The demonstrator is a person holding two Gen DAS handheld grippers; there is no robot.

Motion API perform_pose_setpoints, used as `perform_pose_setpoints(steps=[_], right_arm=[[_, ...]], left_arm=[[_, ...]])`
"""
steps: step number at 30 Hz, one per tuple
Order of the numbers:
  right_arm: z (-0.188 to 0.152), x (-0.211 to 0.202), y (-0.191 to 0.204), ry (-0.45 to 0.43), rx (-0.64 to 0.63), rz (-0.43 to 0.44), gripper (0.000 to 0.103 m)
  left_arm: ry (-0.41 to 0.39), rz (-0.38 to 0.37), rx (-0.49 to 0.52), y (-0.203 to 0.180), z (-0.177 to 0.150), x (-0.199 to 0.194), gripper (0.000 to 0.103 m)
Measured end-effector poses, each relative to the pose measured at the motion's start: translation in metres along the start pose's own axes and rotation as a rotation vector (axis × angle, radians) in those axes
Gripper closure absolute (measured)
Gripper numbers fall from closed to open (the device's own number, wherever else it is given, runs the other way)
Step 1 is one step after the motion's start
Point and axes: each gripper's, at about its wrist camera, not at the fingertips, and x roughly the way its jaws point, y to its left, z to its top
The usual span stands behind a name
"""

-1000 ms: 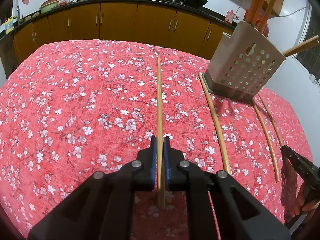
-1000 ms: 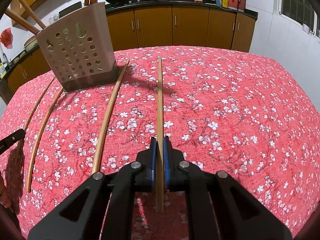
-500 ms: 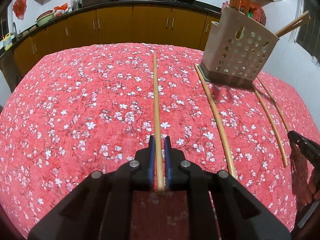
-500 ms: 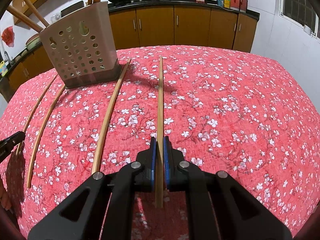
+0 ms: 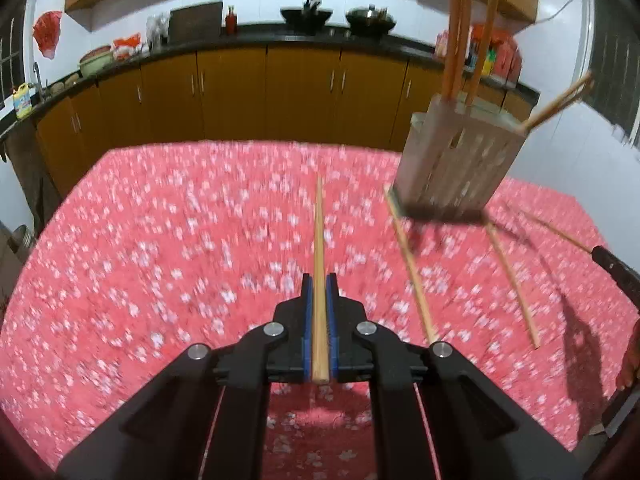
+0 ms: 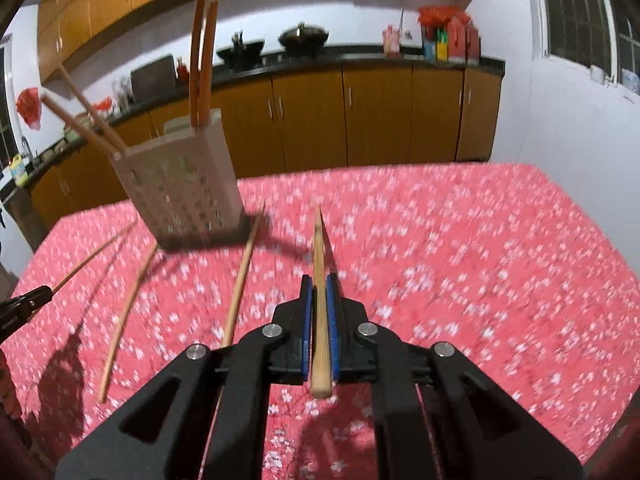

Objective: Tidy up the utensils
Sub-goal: 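Lift both held chopsticks upright above the grey holder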

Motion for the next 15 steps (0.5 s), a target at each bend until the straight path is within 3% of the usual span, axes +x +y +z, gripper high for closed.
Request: perform_pose_setpoints(steps=[9,15], right_arm=[[0.024,-0.029,-0.001,-0.126,0.008,0.009,0.095],[0.033,-0.036,0.000,-0.160,0.016,0.015,0.095]], left_arm=[[-0.160,-0.052,-0.024,-0.002,0.033,-0.046,0.095],[-0.220,-0.071,-0.017,-0.005,0.045,-0.064,0.095]])
